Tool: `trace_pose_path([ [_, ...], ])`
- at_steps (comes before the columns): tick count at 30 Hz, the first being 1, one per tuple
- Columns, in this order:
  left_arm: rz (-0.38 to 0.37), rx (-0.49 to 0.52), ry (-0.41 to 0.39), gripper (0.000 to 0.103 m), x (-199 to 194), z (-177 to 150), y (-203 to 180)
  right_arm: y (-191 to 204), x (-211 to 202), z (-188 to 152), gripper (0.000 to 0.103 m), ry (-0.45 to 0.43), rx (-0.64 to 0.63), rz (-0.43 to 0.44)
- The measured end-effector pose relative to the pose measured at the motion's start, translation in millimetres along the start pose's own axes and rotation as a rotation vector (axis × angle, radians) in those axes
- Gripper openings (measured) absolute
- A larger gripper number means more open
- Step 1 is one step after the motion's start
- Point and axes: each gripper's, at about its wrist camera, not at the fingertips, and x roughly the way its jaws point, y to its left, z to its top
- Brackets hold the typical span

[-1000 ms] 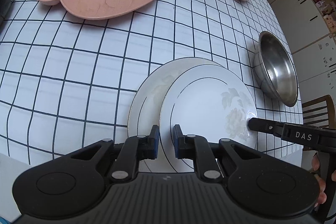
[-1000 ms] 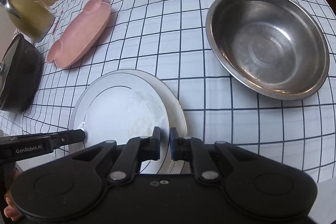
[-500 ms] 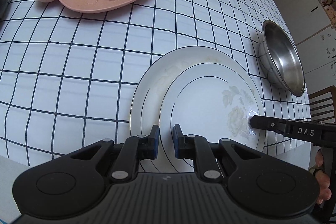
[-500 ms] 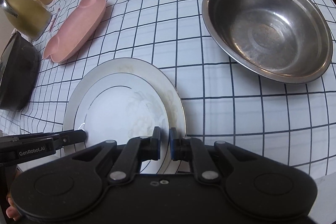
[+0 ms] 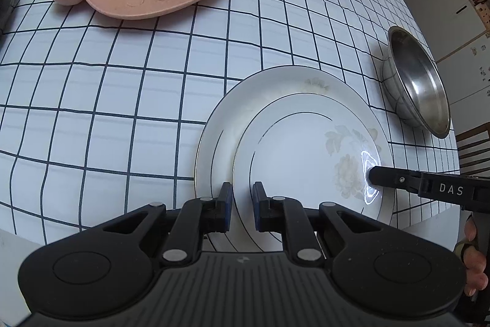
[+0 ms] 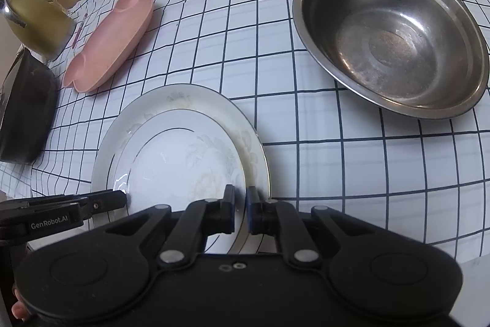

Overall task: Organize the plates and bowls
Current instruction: 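Open both grippers and lift them off the stacked plates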

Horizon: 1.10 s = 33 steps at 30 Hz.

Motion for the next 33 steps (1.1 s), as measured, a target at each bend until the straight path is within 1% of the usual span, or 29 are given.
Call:
trace_pose_path([
  [8,0.025,0.031,-0.025,0.013,-6.6,-0.1,-2.4,4.4,4.0,0.2,0.011,-0.007,-0.022,0.0],
  [11,0.027,0.044,-0.047,0.013,-11.4,-1.0,-5.0,7.0,0.8,-0.4,0.017,-0.019,-0.042,-0.005],
  [15,0.035,0.086,-0.081,0.013,-20.2,-3.9,-11.6,8.7,-4.9,-0.9,0.021,-0.032,-0.048,-0.008],
  [19,0.039,0.116,-0.106,0.013,-28.5,-6.9,-17.6,12.4,-14.7,-4.6,0.035,-0.053,-0.061,0.003],
  [22,0.048,0.153,-0.141,0.014,-37.6,-9.2,-22.9,19.5,-23.4,-8.5,0.039,-0.082,-0.088,-0.004],
  [27,0.042,0.161,-0.191,0.014,-53.3,-8.5,-26.7,32.9,-41.5,-13.8,0.051,-0.14,-0.139,-0.008],
  [28,0.041,0.161,-0.202,0.015,-56.7,-7.9,-27.1,36.8,-45.5,-14.3,0.055,-0.154,-0.156,-0.007],
  [29,0.04,0.161,-0.214,0.015,-60.1,-7.3,-27.3,40.9,-49.6,-14.6,0.061,-0.168,-0.172,-0.008],
  [32,0.044,0.161,-0.248,0.017,-70.5,-4.8,-26.9,51.1,-63.3,-14.1,0.072,-0.221,-0.214,0.004],
  [33,0.045,0.161,-0.26,0.017,-74.0,-3.6,-26.3,53.8,-66.3,-12.6,0.074,-0.233,-0.22,0.01],
])
